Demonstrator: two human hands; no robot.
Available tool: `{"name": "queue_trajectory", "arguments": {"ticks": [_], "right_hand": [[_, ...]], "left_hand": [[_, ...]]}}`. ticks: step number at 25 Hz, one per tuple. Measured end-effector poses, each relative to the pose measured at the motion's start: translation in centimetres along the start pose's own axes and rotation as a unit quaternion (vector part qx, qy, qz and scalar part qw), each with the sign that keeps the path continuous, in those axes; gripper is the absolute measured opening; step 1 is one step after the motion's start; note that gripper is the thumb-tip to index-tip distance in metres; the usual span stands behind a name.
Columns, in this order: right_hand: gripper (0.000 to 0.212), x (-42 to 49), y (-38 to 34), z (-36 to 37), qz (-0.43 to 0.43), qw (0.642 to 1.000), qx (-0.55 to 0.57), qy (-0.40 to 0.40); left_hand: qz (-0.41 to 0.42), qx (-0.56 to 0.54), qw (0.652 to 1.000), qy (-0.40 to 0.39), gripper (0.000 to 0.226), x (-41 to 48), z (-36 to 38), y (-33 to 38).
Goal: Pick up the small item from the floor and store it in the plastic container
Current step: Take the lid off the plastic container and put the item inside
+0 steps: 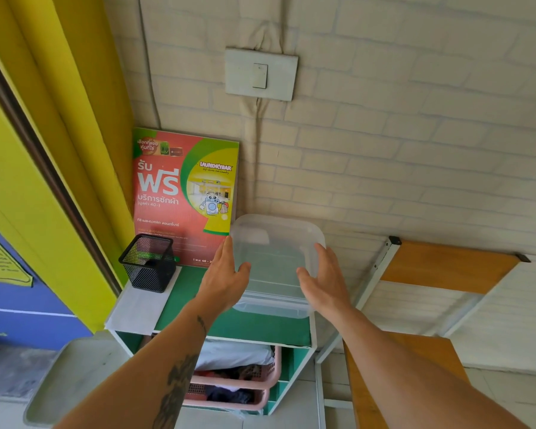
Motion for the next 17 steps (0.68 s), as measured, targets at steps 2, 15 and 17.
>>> {"name": "queue_trajectory", "arguments": {"ticks": [2, 15, 17], "right_hand": [[0.07, -0.1, -0.1, -0.1, 0.003, 1.0, 0.008, 0.009], [0.066, -1.0, -1.5, -2.2, -0.019, 0.999, 0.003, 0.039], [0.065, -1.4, -1.3, -2.4, -0.02, 0.999, 0.008, 0.048]], "left_hand": [[-0.009, -0.001, 1.0, 0.005, 0.072, 0.0, 0.0, 0.2], [0.023, 0.009, 0.996, 0.089, 0.069, -1.3, -0.7, 2.6], [0.033, 0.011, 0.994, 0.108, 0.068, -1.8, -0.9, 3.1]]}}
Point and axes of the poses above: each hand's wrist, its own x-axis towards the middle knuckle, its own z-axis out of the palm, y = z × x, the point moved 5 cm from there along x, towards the middle knuckle, and after that the axes turned 3 degrees about z, right-handed, at the moved point
